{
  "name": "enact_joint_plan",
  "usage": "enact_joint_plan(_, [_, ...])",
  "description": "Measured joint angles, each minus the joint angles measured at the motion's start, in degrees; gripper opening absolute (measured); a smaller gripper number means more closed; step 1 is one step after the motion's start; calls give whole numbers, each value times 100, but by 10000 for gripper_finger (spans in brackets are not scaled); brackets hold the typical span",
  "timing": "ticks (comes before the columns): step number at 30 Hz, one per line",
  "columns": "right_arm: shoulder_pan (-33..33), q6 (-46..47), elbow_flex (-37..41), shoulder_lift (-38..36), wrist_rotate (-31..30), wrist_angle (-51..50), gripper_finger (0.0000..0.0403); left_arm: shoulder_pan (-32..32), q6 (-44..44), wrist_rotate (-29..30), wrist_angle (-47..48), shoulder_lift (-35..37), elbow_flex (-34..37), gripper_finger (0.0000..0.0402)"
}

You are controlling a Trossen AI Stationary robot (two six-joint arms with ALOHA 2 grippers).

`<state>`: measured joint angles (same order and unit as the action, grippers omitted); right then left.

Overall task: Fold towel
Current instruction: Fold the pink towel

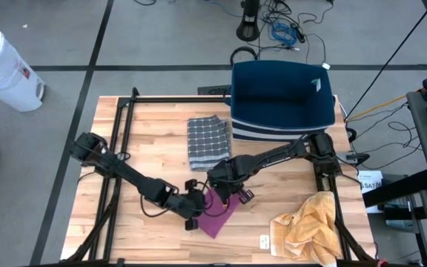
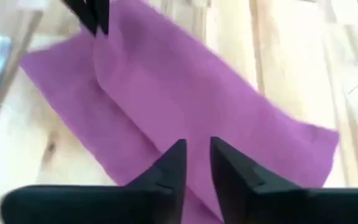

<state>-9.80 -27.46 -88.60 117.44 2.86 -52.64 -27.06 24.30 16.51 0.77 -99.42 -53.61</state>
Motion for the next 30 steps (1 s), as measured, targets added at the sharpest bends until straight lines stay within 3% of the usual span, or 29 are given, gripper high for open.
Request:
enact_joint_plan(6, [-170,-21,0,-2,-292,26,0,51,-11,55,-60,46,0,153])
enact_joint_plan(11, [-261,-17,0,-191,-385,85,0,260,45,53,-60,14,1,182])
enact_joint_plan(16, [-313,139,0,-615,-751,73,0,411,-52,-278,-185,14,1,192])
enact_joint_plan(27, [-346,275,-2,-891,-1065,-2,0,432,-65,-245,-246,14,0,193])
enact_joint_plan(30, [-346,276,-2,-891,-1065,-22,0,431,-27,-751,-318,14,1,193])
